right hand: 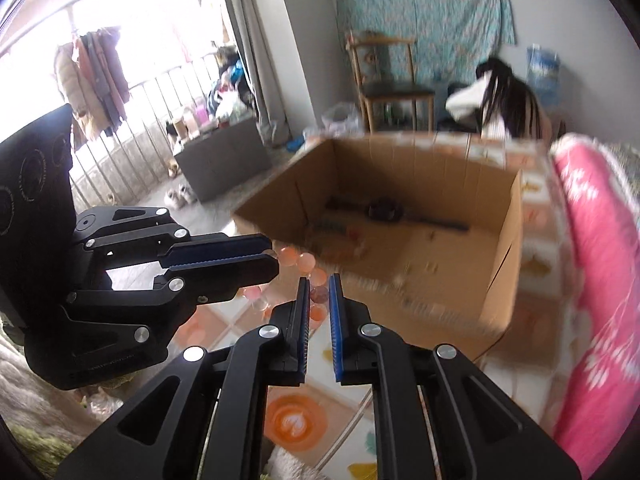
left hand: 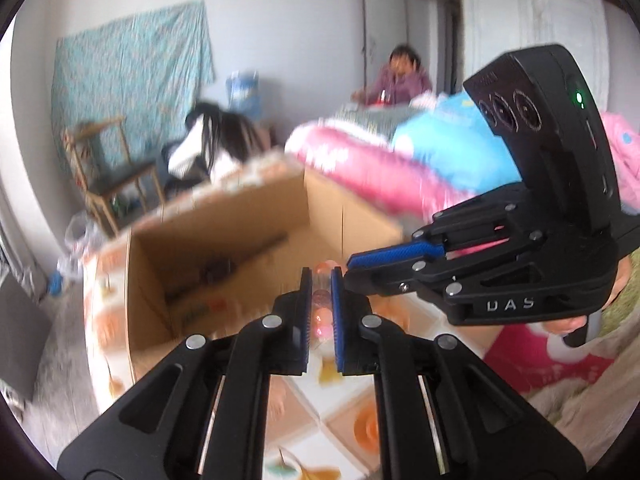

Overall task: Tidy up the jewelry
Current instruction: 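Carry the pink bracelet over the box with both tools, then open both tools to drop the pink bracelet into the box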

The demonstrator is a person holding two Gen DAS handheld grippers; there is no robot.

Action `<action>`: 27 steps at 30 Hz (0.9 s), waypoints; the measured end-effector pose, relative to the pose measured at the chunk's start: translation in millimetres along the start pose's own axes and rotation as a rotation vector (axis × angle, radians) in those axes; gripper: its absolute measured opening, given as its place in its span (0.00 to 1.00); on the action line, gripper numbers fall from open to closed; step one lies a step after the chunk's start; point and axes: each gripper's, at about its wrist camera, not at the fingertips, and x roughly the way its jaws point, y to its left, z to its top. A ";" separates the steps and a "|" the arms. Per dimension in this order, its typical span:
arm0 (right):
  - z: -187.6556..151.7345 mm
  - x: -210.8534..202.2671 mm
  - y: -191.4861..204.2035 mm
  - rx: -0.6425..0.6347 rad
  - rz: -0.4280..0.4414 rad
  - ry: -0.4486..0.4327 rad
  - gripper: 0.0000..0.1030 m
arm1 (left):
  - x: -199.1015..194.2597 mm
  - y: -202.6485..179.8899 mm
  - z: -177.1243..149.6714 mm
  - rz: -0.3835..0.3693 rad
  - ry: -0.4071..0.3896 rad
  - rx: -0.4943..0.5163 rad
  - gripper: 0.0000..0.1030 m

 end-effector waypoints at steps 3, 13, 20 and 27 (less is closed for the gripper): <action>22.7 -3.7 -11.4 -0.024 -0.031 -0.041 0.09 | 17.2 3.0 23.8 0.014 -0.035 0.036 0.08; 30.0 51.2 -84.5 0.025 -0.115 0.107 0.09 | 128.1 27.9 26.5 -0.128 0.175 -0.106 0.08; 24.7 55.8 -109.7 0.055 -0.198 0.135 0.11 | 172.6 44.2 6.2 -0.206 0.316 -0.260 0.18; 20.5 25.6 -131.0 0.151 -0.233 0.045 0.20 | 139.3 62.7 3.6 -0.122 0.226 -0.291 0.27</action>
